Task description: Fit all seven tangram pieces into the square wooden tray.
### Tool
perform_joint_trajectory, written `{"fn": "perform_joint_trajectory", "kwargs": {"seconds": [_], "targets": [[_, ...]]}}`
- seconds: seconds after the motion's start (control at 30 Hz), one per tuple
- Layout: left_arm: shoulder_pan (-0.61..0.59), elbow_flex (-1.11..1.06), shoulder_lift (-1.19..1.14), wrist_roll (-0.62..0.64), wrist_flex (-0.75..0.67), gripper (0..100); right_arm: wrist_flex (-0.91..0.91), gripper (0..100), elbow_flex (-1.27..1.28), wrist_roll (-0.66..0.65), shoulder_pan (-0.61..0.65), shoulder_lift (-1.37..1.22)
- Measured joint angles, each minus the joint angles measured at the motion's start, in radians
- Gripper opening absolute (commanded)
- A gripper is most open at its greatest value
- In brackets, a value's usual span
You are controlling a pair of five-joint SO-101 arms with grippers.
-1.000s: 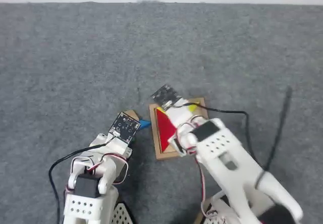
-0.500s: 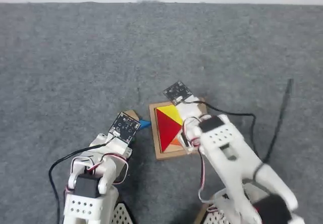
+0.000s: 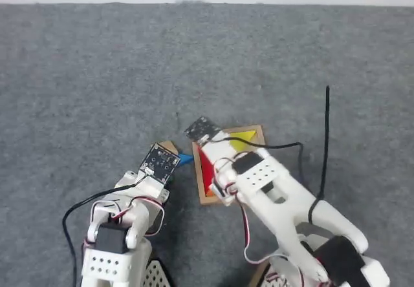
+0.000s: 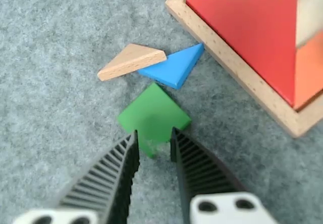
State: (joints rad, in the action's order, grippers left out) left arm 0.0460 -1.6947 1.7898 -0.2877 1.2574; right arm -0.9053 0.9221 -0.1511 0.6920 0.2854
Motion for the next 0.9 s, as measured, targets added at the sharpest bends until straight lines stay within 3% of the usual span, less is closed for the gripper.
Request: {"fn": "perform_joint_trajectory", "kwargs": {"seconds": [0.3, 0.5, 0.67, 0.9], "targets": [[0.0, 0.0, 0.0, 0.0, 0.0, 10, -0.025, 0.9, 0.0, 0.014, 0.057, -0.005], [0.0, 0.0, 0.0, 0.0, 0.0, 10, -0.112, 0.9, 0.003, 0.015, 0.051, 0.132], [0.0, 0.0, 0.0, 0.0, 0.0, 10, -0.17, 1.2, 0.003, 0.015, -0.097, 0.258], [0.0, 0.0, 0.0, 0.0, 0.0, 10, -0.215, 11.1, -0.005, -0.037, -0.336, 0.288]]}}
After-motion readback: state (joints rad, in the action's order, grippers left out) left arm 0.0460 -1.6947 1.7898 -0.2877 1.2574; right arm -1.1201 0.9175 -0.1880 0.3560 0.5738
